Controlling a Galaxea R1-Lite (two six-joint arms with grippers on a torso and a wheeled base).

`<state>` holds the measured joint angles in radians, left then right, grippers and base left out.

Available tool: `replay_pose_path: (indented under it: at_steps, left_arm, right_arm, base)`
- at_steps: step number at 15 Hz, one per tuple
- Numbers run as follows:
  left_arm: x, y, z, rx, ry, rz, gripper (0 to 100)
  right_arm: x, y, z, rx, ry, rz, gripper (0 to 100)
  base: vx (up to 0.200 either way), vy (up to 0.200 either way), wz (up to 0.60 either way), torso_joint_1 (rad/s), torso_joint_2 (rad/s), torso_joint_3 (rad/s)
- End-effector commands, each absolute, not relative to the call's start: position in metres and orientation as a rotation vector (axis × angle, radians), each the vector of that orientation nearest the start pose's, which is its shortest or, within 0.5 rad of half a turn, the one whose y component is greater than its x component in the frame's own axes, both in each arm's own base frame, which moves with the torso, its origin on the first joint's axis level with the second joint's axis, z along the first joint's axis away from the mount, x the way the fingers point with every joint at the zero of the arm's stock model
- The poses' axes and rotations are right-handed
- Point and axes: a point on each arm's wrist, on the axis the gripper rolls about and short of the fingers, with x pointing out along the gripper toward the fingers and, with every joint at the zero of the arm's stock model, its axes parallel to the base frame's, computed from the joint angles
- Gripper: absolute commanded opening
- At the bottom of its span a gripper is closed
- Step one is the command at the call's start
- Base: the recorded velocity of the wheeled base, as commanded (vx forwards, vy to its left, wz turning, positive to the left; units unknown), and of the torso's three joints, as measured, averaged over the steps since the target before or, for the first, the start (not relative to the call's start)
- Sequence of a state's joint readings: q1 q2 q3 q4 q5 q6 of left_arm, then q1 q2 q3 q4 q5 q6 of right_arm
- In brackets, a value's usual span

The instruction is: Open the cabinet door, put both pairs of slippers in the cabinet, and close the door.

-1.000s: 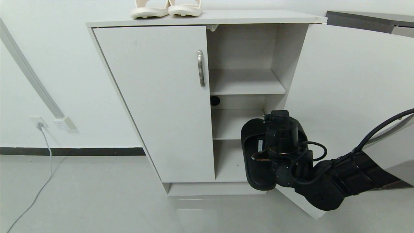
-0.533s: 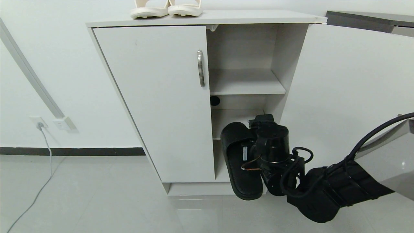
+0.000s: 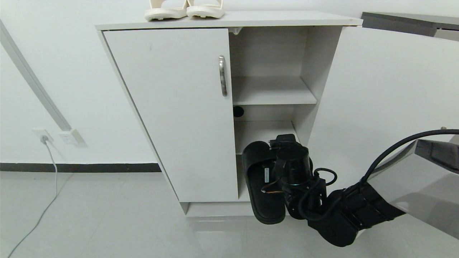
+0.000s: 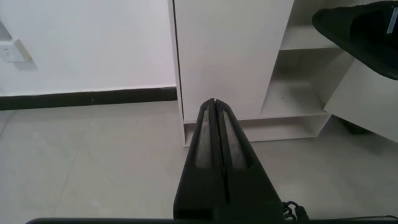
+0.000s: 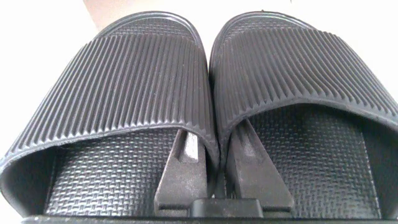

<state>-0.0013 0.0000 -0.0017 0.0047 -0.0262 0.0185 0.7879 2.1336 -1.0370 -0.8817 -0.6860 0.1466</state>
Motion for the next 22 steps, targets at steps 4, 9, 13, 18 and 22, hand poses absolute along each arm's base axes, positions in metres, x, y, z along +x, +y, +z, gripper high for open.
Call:
replay_pose_path:
  at_steps: [4, 9, 13, 18, 22]
  left_arm:
    - [-0.023, -0.001, 0.075, 0.018, 0.004, -0.028, 0]
    - [-0.023, -0.001, 0.075, 0.018, 0.004, -0.028, 0]
    - [-0.023, -0.001, 0.075, 0.018, 0.004, -0.028, 0]
    - [-0.023, -0.001, 0.075, 0.017, 0.004, -0.028, 0]
    - [-0.023, -0.001, 0.075, 0.017, 0.004, -0.028, 0]
  right_arm:
    - [0.298, 0.277, 0.101, -0.008, 0.179, 0.088, 0]
    - [0.299, 0.276, 0.099, -0.007, 0.18, 0.092, 0]
    - [0.301, 0.278, 0.099, -0.001, 0.176, 0.1, 0]
    - [0.307, 0.281, 0.087, -0.002, 0.168, 0.089, 0]
    - [0.312, 0.277, 0.096, -0.007, 0.034, 0.05, 0]
  base:
    - [0.0, 0.0, 0.0, 0.0, 0.0, 0.0]
    - [0.0, 0.0, 0.0, 0.004, 0.0, -0.155]
    - [0.0, 0.0, 0.0, 0.004, 0.0, -0.193]
    - [0.0, 0.0, 0.0, 0.001, 0.0, -0.086]
    - [0.0, 0.0, 0.0, 0.0, 0.0, 0.0]
